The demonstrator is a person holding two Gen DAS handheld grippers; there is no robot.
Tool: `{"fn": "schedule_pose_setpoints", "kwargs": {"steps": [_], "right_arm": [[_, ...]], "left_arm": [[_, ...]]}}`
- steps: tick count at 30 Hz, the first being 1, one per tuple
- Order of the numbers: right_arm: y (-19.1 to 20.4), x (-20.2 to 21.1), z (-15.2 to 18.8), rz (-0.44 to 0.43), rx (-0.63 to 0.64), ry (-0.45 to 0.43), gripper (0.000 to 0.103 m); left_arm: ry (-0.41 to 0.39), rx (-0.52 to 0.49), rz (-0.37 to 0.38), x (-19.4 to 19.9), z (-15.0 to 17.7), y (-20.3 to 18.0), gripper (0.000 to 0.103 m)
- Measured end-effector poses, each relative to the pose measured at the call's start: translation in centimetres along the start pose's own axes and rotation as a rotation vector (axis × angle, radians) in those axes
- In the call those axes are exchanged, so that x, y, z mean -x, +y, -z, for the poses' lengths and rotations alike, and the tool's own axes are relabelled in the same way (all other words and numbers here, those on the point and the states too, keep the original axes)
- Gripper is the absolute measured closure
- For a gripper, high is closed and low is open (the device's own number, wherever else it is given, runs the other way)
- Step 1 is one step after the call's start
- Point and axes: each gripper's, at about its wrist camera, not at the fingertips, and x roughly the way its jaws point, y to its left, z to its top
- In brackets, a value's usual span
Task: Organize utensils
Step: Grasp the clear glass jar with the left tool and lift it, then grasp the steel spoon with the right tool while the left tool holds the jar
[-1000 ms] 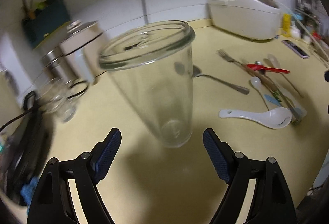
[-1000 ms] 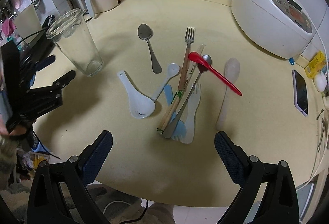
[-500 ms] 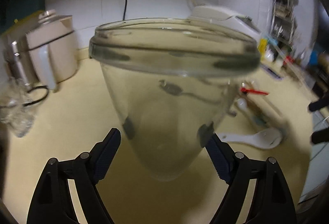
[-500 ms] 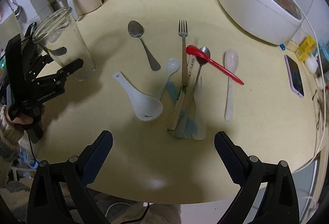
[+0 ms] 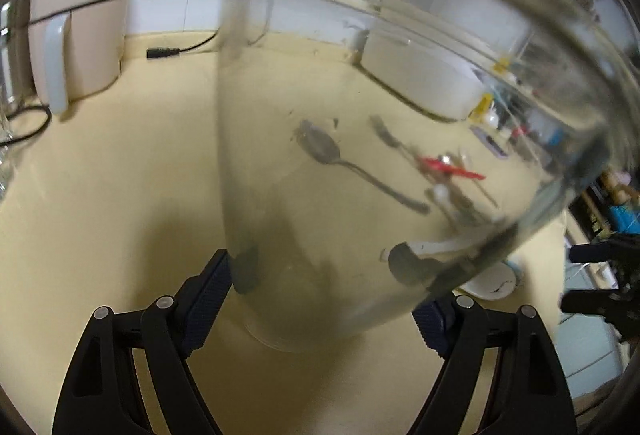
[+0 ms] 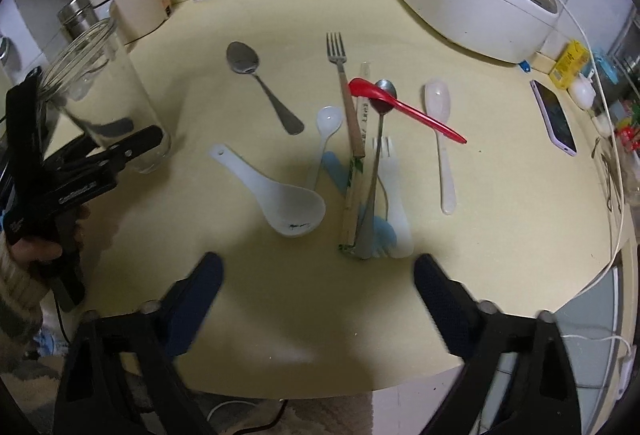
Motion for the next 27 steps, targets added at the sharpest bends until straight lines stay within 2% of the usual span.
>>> {"fn": "schedule_pose_setpoints", "kwargs": {"steps": [1,4,9,14,17,22,27], "right_arm": [[-0.2,-0.1,-0.2,0.005,0.0,-0.003,0.02],[-0.7,-0.3,-0.8,0.037,0.005,-0.015,0.02],[-2.0,-1.4,-2.2,-0.069,-0.011,-0.003,0.024],[-3.2,-3.4,-4.1,-0.121,0.02,0.037,0.051],[-3.6,-4.6,-6.2,-0.141,0.033,0.039,0.055],[-0.7,-6.5,-12.0,-0.143,0.159,-0.018,0.054],[5.6,-11.4,-16.5,-0.114,0.361,0.011,0.054]], "left_arm": [[0.002,0.019,-0.001,0.0,0.1,0.4,0.025],[-0.002,0.035,0.006,0.1,0.0,0.9,0.026],[-0.01,0.029,-0.041,0.6,0.0,-0.6,0.026],[-0.016,0.024,-0.067,1.0,0.1,-1.1,0.027],[-0.02,-0.003,-0.105,0.7,0.4,-2.2,0.029],[-0.02,-0.004,-0.109,1.1,0.7,-1.5,0.029],[-0.02,-0.004,-0.109,1.0,0.7,-1.6,0.029]]}}
